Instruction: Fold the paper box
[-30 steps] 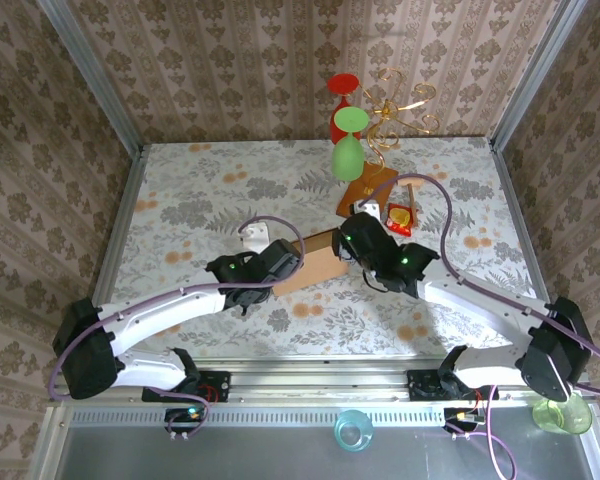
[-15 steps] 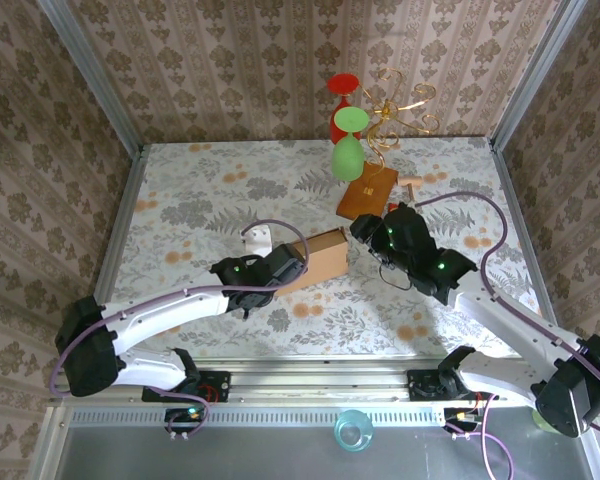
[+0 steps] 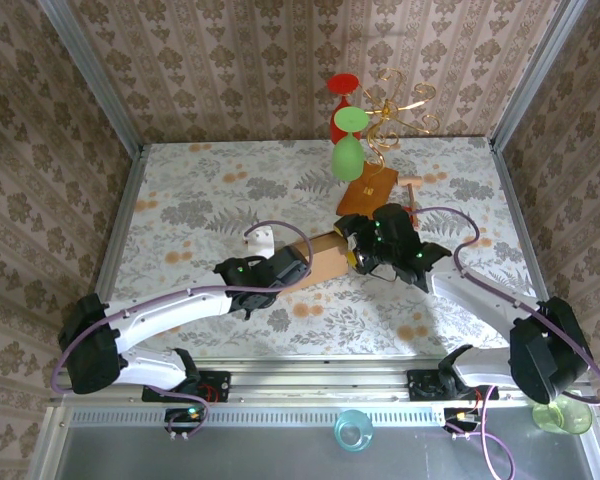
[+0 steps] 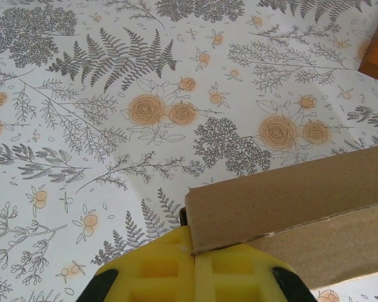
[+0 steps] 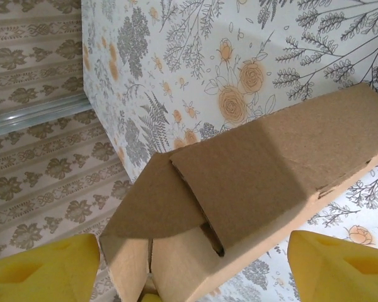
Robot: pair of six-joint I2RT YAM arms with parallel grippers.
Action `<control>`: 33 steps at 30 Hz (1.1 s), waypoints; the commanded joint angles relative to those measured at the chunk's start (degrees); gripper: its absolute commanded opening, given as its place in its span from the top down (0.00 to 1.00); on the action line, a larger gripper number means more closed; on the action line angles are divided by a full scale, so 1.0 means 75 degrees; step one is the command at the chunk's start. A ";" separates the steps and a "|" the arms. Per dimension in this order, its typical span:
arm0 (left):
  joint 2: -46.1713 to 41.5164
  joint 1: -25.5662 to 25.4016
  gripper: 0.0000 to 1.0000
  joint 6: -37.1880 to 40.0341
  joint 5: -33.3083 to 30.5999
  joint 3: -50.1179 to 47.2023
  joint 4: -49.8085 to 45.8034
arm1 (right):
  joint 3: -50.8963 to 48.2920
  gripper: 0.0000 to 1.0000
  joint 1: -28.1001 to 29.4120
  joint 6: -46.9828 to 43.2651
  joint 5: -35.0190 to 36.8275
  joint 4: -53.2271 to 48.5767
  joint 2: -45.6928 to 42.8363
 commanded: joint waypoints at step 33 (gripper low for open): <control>-0.2888 0.1315 0.50 -0.0353 0.3919 -0.1523 0.2019 | -0.0797 0.52 -0.0338 0.0564 -0.0444 0.1157 0.0590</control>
